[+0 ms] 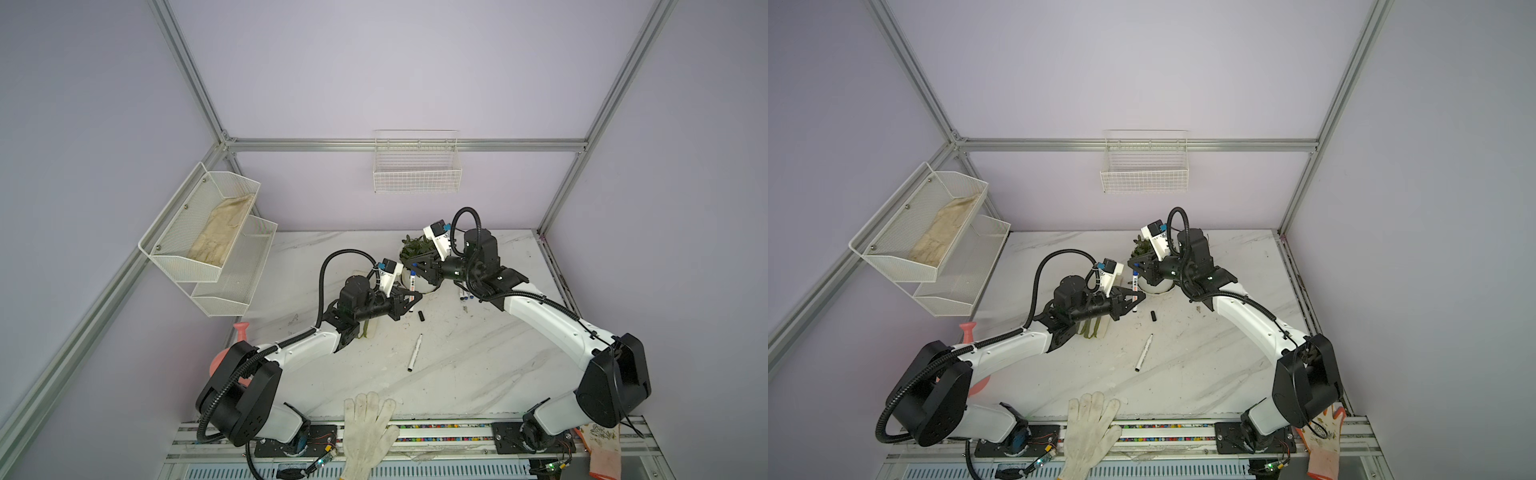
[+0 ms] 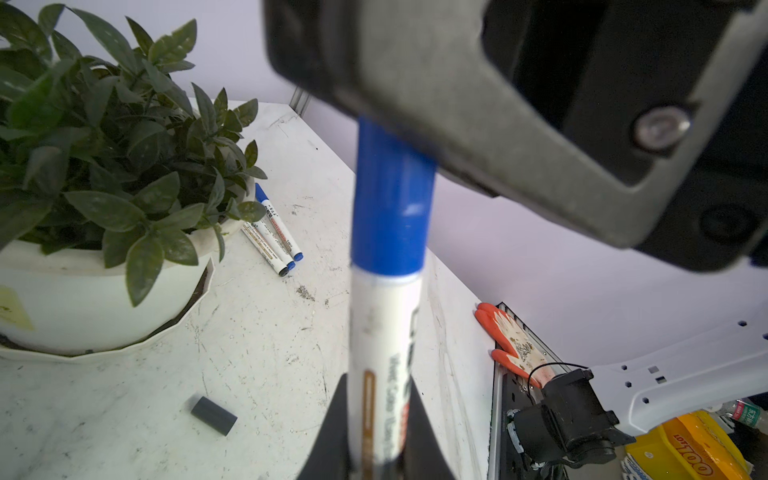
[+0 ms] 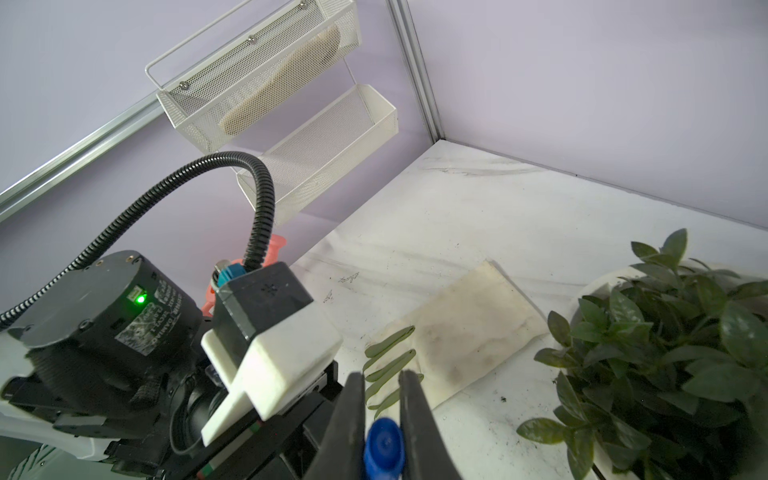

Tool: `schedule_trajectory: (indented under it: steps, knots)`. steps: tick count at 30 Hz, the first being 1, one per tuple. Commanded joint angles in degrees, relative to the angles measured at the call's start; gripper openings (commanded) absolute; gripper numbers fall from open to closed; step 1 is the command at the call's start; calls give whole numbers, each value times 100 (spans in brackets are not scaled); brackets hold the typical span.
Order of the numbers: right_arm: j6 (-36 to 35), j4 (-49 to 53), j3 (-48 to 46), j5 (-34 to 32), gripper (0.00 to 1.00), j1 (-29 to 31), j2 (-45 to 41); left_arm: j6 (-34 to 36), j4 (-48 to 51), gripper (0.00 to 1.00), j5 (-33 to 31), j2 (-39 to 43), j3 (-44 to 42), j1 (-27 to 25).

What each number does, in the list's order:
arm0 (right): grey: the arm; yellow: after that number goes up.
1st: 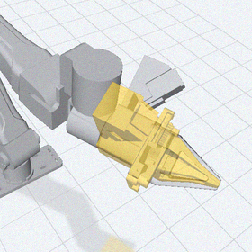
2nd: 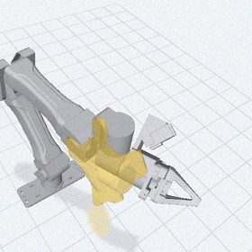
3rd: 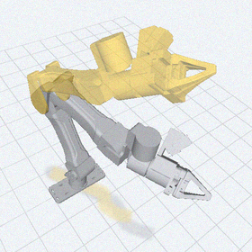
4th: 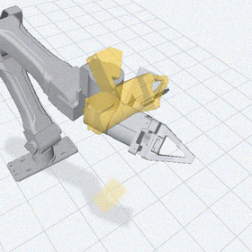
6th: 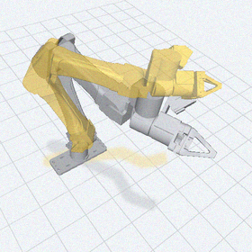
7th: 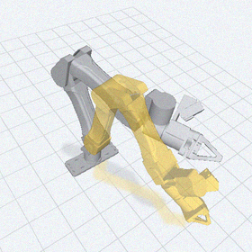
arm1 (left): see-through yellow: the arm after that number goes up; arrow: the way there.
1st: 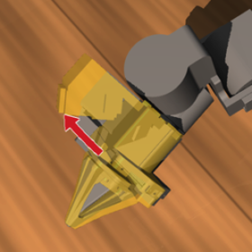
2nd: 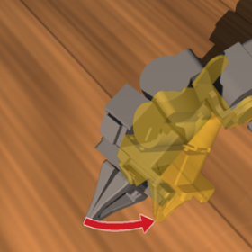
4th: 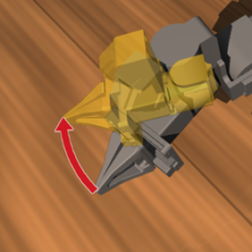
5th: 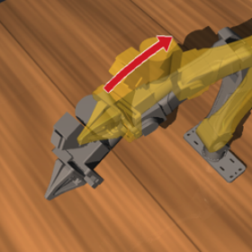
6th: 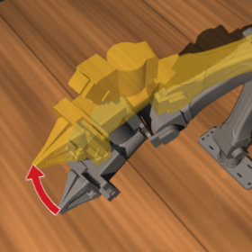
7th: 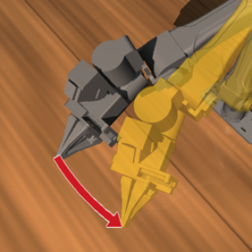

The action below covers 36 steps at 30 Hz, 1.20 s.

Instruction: Insert the pens into the pen caps

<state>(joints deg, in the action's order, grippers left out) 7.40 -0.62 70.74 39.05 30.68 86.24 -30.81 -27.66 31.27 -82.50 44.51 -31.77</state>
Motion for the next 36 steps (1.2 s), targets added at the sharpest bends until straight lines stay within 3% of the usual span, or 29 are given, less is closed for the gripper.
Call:
schedule_trajectory:
  steps: [1,7,14,21,29,36]
  knots:
    - [-258,1938,-464,917,0,35,10,-639,-1119,0,-2237,421,1087,1014]
    - [-583,2420,-456,906,0,113,120,63,-662,0,-2272,366,1609,1023]
    - [-857,2777,-460,647,0,320,145,725,-197,0,-2920,279,2202,1071]
    - [-1108,3059,-377,403,0,527,327,730,-599,0,-3029,107,2541,1102]
    - [-1184,2979,-422,652,0,527,330,707,-868,0,-3009,-86,3004,1188]
    - [-1164,3090,-507,226,0,563,398,409,-870,0,-3132,-146,3297,1455]
